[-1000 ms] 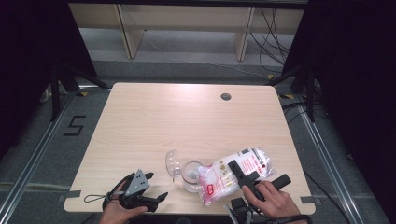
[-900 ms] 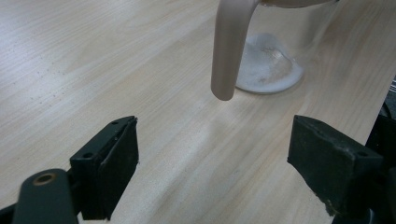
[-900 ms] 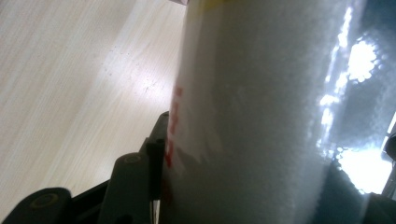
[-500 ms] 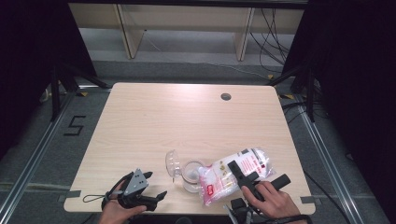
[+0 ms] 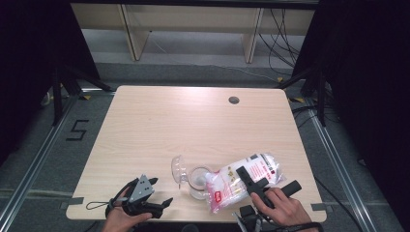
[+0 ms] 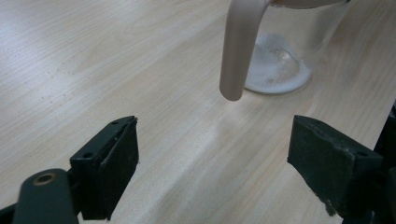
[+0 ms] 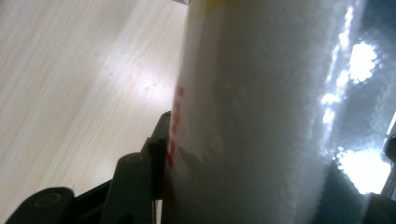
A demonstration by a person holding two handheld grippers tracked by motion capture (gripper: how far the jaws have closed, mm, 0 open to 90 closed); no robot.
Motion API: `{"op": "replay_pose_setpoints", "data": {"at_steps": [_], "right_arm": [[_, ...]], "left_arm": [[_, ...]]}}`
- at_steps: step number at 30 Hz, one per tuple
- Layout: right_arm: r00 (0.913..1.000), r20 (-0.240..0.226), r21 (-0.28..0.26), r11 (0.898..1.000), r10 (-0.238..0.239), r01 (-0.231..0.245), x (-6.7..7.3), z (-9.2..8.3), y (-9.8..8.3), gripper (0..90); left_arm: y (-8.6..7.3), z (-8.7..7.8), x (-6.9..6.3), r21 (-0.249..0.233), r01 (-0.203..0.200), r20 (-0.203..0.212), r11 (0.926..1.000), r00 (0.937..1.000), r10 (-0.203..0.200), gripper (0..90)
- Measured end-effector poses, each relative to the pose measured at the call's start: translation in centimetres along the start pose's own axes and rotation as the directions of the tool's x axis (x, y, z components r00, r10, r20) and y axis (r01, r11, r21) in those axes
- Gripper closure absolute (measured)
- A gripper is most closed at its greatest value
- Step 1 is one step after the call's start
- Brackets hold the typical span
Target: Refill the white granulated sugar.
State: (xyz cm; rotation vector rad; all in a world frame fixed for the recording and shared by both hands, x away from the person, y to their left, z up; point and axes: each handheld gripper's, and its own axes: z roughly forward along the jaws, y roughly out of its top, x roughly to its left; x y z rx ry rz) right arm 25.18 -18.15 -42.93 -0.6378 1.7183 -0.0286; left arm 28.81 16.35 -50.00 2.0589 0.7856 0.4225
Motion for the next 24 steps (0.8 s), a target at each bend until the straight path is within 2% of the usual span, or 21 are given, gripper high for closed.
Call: {"op": "replay_pose_setpoints", "data": {"at_steps": [2, 4, 5, 6, 7, 8, 10, 13, 14, 16, 18, 20, 21, 23, 24], "right_arm": [[1.0, -0.006, 0.008, 1.0, 0.005, -0.005, 0.06, -0.06, 0.08, 55.4], [0.9998, -0.009, -0.01, 1.0, -0.017, 0.017, -0.02, 0.07, 0.19, 55.5], [1.0, -0.008, 0.001, 1.0, -0.002, 0.002, 0.15, -0.01, 0.29, 55.5], [0.9997, -0.01, -0.01, 1.0, -0.021, 0.021, 0.05, 0.06, 0.37, 55.5], [0.9997, -0.008, -0.015, 1.0, -0.021, 0.021, 0.08, 0.09, 0.44, 55.6], [0.9999, -0.01, -0.007, 1.0, -0.002, 0.002, 0.2, 0.02, 0.48, 55.7], [0.9999, -0.009, -0.013, 1.0, -0.004, 0.004, 0.22, 0.09, 0.49, 55.8], [0.9999, -0.016, -0.009, 1.0, 0.001, -0.001, 0.34, 0.13, 0.36, 56.0], [0.9998, -0.015, -0.02, 1.0, -0.016, 0.016, 0.24, 0.24, 0.31, 56.1], [0.9999, -0.015, -0.008, 1.0, -0.002, 0.001, 0.36, 0.19, 0.15, 56.2], [0.9999, -0.014, -0.018, 1.0, 0.001, -0.001, 0.32, 0.27, 0.04, 56.3], [0.9997, -0.018, -0.015, 1.0, 0.016, -0.017, 0.36, 0.26, -0.09, 56.4], [0.9998, -0.017, -0.014, 1.0, 0.012, -0.012, 0.34, 0.27, -0.12, 56.5], [0.9997, -0.018, -0.007, 1.0, 0.017, -0.017, 0.4, 0.24, -0.18, 56.5], [0.9997, -0.018, -0.007, 1.0, 0.015, -0.015, 0.39, 0.22, -0.18, 56.6]], "left_arm": [[-0.01, 0.03, 0.0, 0.0, 0.005, 0.001, 1.0, 1.0, -0.005, 16.0], [0.04, 0.14, -0.1, 0.001, 0.013, 0.008, 0.9999, 0.9999, -0.013, 16.0], [0.03, 0.27, -0.19, -0.01, 0.014, 0.004, 0.9999, 0.9999, -0.014, 16.0], [0.07, 0.16, -0.13, 0.015, -0.007, 0.007, 0.9999, 0.9999, 0.007, 16.0], [0.05, 0.33, -0.26, 0.008, 0.006, 0.017, 0.9999, 0.9998, -0.007, 16.0], [0.05, 0.3, -0.22, 0.012, -0.006, 0.013, 0.9999, 0.9999, 0.006, 16.1], [0.02, 0.28, -0.27, 0.006, 0.007, 0.019, 1.0, 0.9998, -0.007, 16.0], [0.05, 0.13, -0.04, 0.016, -0.01, 0.01, 0.9998, 0.9999, 0.01, 16.1], [0.03, 0.24, -0.16, 0.005, 0.009, 0.014, 1.0, 0.9999, -0.009, 16.0], [0.06, 0.2, -0.1, 0.014, -0.009, 0.013, 0.9999, 0.9999, 0.009, 16.0], [0.04, 0.34, -0.23, 0.003, 0.009, 0.018, 1.0, 0.9998, -0.009, 16.0], [0.08, 0.24, -0.04, 0.015, -0.013, 0.019, 0.9998, 0.9997, 0.013, 16.0], [0.07, 0.29, -0.1, 0.008, 0.005, 0.018, 1.0, 0.9998, -0.005, 16.0], [0.07, 0.4, -0.11, -0.01, 0.011, 0.018, 0.9999, 0.9998, -0.011, 16.0], [0.14, 0.42, 0.01, -0.013, -0.011, 0.017, 0.9999, 0.9998, 0.011, 16.0]]}}
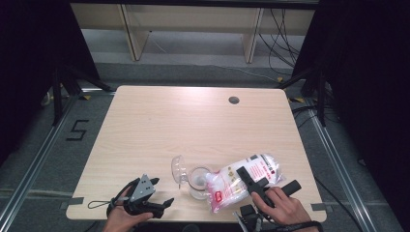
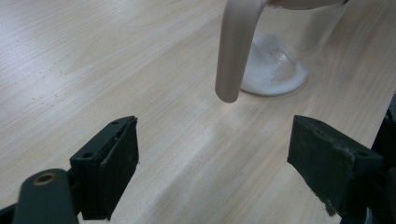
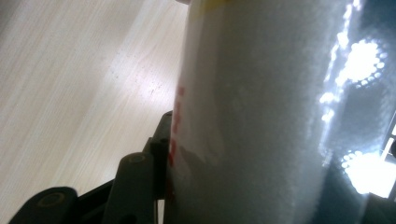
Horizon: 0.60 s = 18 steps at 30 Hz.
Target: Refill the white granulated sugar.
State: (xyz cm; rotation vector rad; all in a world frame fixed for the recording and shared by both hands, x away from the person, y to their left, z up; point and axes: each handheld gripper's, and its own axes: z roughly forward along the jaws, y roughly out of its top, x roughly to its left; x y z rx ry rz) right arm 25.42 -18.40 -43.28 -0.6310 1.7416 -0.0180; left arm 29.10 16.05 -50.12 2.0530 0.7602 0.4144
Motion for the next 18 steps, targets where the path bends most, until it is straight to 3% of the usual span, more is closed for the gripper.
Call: {"op": "replay_pose_setpoints", "data": {"at_steps": [3, 6, 8, 12, 18], "right_arm": [[1.0, 0.005, -0.007, 1.0, -0.008, 0.008, -0.1, -0.08, -0.02, 56.6], [0.9999, 0.011, -0.003, 1.0, -0.005, 0.005, -0.05, -0.22, 0.01, 56.7], [0.9998, 0.008, -0.003, 1.0, -0.018, 0.018, -0.09, -0.25, 0.06, 56.8], [0.9998, 0.01, -0.005, 1.0, -0.018, 0.018, -0.12, -0.26, 0.1, 56.8], [0.9998, 0.009, 0.002, 1.0, -0.02, 0.02, -0.13, -0.32, 0.04, 57.0]], "left_arm": [[0.05, -0.05, 0.11, 0.018, -0.014, 0.002, 0.9997, 0.9999, 0.014, 16.0], [0.01, -0.1, -0.05, 0.036, 0.002, 0.001, 0.9993, 1.0, -0.002, 16.0], [-0.05, 0.05, -0.37, 0.001, 0.026, -0.009, 0.9997, 0.9996, -0.026, 16.0], [-0.06, -0.22, -0.06, 0.029, 0.0, -0.006, 0.9996, 1.0, 0.001, 16.0], [-0.15, -0.28, -0.04, 0.024, 0.003, -0.018, 0.9997, 0.9998, -0.003, 16.0]]}}
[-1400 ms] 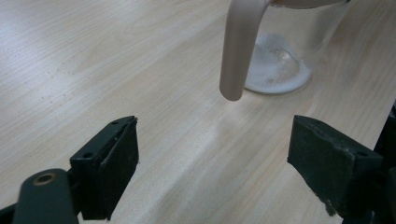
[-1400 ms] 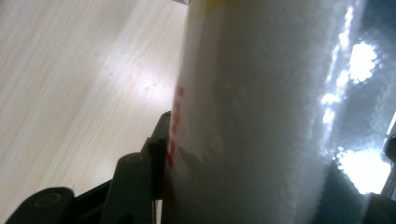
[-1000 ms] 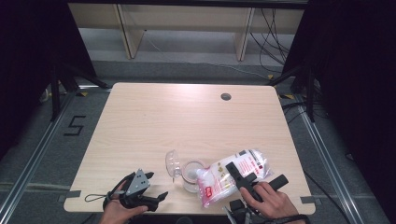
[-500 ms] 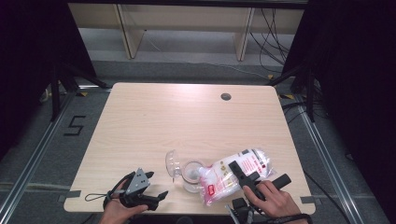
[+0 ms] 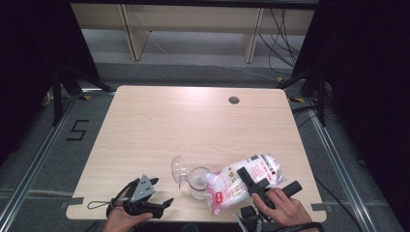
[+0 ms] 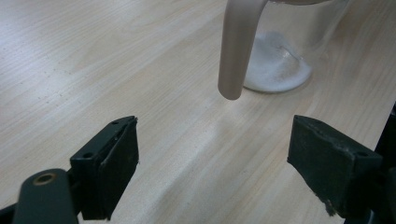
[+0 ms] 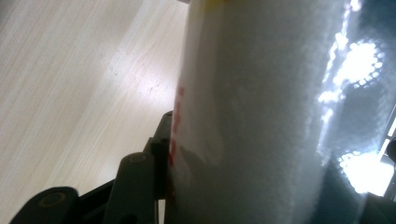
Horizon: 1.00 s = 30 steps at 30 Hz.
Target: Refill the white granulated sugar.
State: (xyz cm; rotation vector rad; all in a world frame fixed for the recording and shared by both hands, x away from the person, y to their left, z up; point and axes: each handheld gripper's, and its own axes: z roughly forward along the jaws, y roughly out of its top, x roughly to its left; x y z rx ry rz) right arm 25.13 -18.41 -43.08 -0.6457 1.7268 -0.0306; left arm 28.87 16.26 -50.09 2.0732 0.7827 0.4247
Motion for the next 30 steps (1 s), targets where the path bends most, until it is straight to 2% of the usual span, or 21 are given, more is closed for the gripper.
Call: {"op": "replay_pose_setpoints", "data": {"at_steps": [1, 2, 4, 5, 8, 10, 13, 16, 17, 19, 21, 22, 23, 24, 27, 28, 29, 30], "right_arm": [[1.0, 0.001, 0.0, 1.0, 0.001, -0.001, -0.05, -0.08, 0.01, 56.9], [0.9998, 0.009, 0.007, 1.0, 0.018, -0.018, 0.04, -0.18, 0.02, 57.0], [1.0, 0.008, -0.005, 1.0, -0.003, 0.003, -0.23, -0.09, 0.1, 57.0], [1.0, 0.009, -0.008, 1.0, -0.001, 0.001, -0.23, -0.08, 0.12, 57.0], [1.0, 0.003, -0.009, 1.0, -0.004, 0.004, -0.15, -0.06, 0.12, 57.1], [1.0, 0.0, -0.003, 1.0, -0.001, 0.001, -0.09, -0.02, 0.04, 57.1], [1.0, 0.001, 0.001, 1.0, -0.002, 0.002, -0.12, -0.01, -0.1, 57.1], [0.9998, 0.011, 0.009, 1.0, 0.019, -0.02, -0.01, -0.15, -0.22, 57.1], [0.9997, 0.011, 0.013, 1.0, 0.022, -0.023, 0.0, -0.17, -0.23, 57.2], [1.0, 0.009, 0.001, 1.0, -0.001, 0.001, -0.21, -0.09, -0.22, 57.2], [1.0, 0.004, 0.003, 1.0, 0.006, -0.006, -0.19, -0.17, -0.19, 57.2], [0.9997, 0.001, 0.011, 1.0, 0.025, -0.025, -0.04, -0.21, -0.19, 57.3], [0.9997, 0.007, 0.011, 1.0, 0.021, -0.021, -0.06, -0.25, -0.15, 57.2], [1.0, 0.007, 0.0, 1.0, -0.003, 0.003, -0.22, -0.15, -0.12, 57.3], [1.0, 0.006, 0.003, 1.0, -0.005, 0.005, -0.18, -0.15, -0.08, 57.3], [1.0, 0.006, 0.001, 1.0, -0.002, 0.002, -0.18, -0.14, -0.1, 57.3], [1.0, 0.006, 0.002, 1.0, 0.001, -0.001, -0.15, -0.16, -0.1, 57.3], [1.0, 0.006, 0.004, 1.0, -0.001, 0.001, -0.15, -0.15, -0.09, 57.3]], "left_arm": [[-0.01, 0.02, -0.05, -0.011, 0.014, 0.004, 0.9998, 0.9999, -0.014, 16.1], [0.01, -0.07, 0.06, -0.006, -0.003, -0.007, 1.0, 1.0, 0.003, 16.1], [0.02, -0.12, 0.03, -0.007, -0.002, -0.012, 1.0, 0.9999, 0.002, 16.1], [0.02, -0.02, -0.07, -0.019, 0.01, -0.01, 0.9998, 0.9999, -0.01, 16.0], [0.05, 0.01, -0.05, -0.007, -0.006, -0.005, 1.0, 1.0, 0.006, 16.1], [0.01, 0.07, -0.21, -0.022, 0.003, 0.002, 0.9997, 1.0, -0.003, 16.0], [0.01, 0.04, -0.05, -0.008, 0.0, -0.003, 1.0, 1.0, 0.0, 16.0], [0.05, -0.02, 0.0, 0.002, -0.016, 0.0, 0.9999, 0.9999, 0.016, 16.0], [0.05, 0.05, -0.12, -0.005, -0.001, 0.004, 1.0, 1.0, 0.001, 16.0], [0.03, 0.07, -0.12, -0.003, -0.002, 0.004, 1.0, 1.0, 0.002, 16.1], [0.03, 0.08, -0.12, -0.005, 0.001, 0.006, 1.0, 1.0, -0.001, 16.0], [0.01, 0.08, -0.1, -0.012, 0.005, 0.006, 0.9999, 1.0, -0.005, 16.0], [-0.05, 0.15, -0.12, -0.031, 0.037, 0.025, 0.9989, 0.999, -0.036, 16.0], [-0.05, 0.15, -0.02, -0.034, 0.045, 0.039, 0.9984, 0.9983, -0.043, 16.0], [-0.05, 0.16, 0.0, -0.029, 0.035, 0.022, 0.999, 0.9992, -0.035, 16.0], [-0.02, 0.07, 0.09, -0.018, 0.026, 0.028, 0.9995, 0.9993, -0.026, 16.0], [-0.03, 0.14, -0.06, -0.03, 0.039, 0.035, 0.9988, 0.9987, -0.038, 16.0], [0.05, 0.04, -0.09, -0.014, 0.027, 0.033, 0.9995, 0.9991, -0.026, 16.0]]}}
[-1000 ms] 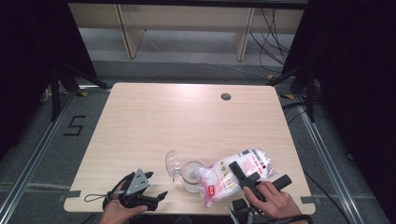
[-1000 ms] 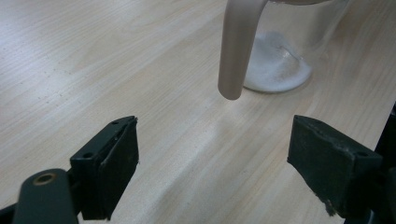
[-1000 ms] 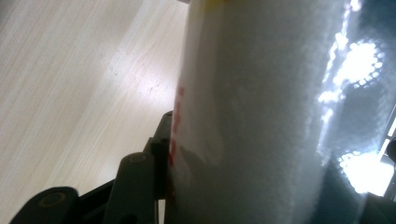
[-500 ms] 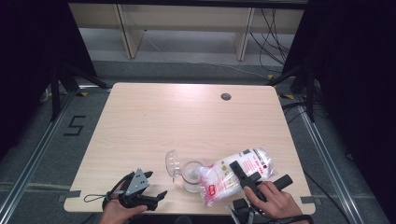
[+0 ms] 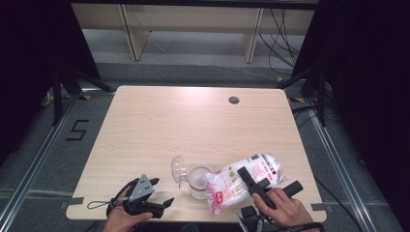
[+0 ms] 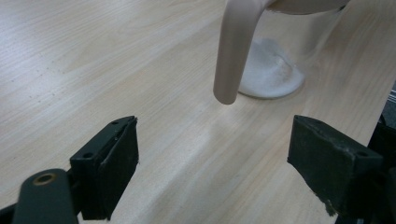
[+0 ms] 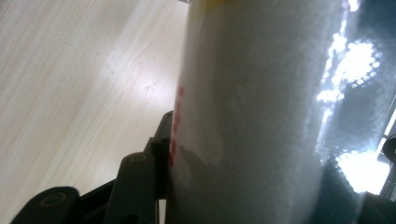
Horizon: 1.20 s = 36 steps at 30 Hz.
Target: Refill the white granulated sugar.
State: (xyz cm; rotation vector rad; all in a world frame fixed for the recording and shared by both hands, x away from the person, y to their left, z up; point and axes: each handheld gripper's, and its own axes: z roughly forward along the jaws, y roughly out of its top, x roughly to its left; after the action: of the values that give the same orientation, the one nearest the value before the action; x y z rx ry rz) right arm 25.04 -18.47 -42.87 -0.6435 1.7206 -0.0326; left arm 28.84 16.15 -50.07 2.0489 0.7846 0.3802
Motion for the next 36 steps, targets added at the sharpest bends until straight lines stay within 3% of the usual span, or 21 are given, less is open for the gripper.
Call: {"op": "replay_pose_setpoints", "data": {"at_steps": [5, 7, 22, 36], "right_arm": [[1.0, 0.0, 0.0, 1.0, -0.005, 0.005, -0.02, 0.0, 0.0, 57.3], [1.0, -0.001, 0.0, 1.0, -0.005, 0.005, -0.05, -0.01, -0.01, 57.3], [1.0, -0.003, 0.014, 1.0, 0.009, -0.009, 0.0, -0.13, -0.07, 57.5], [0.9998, -0.002, 0.015, 1.0, -0.021, 0.021, -0.04, -0.13, 0.09, 57.6]], "left_arm": [[-0.02, 0.12, -0.26, -0.013, 0.003, -0.015, 0.9999, 0.9999, -0.004, 16.0], [0.0, -0.04, -0.02, 0.005, -0.023, -0.018, 0.9997, 0.9996, 0.023, 16.0], [-0.04, 0.04, 0.01, 0.003, -0.022, -0.018, 0.9998, 0.9996, 0.022, 16.0], [0.01, -0.02, 0.05, 0.014, -0.026, -0.015, 0.9996, 0.9995, 0.026, 16.0]]}}
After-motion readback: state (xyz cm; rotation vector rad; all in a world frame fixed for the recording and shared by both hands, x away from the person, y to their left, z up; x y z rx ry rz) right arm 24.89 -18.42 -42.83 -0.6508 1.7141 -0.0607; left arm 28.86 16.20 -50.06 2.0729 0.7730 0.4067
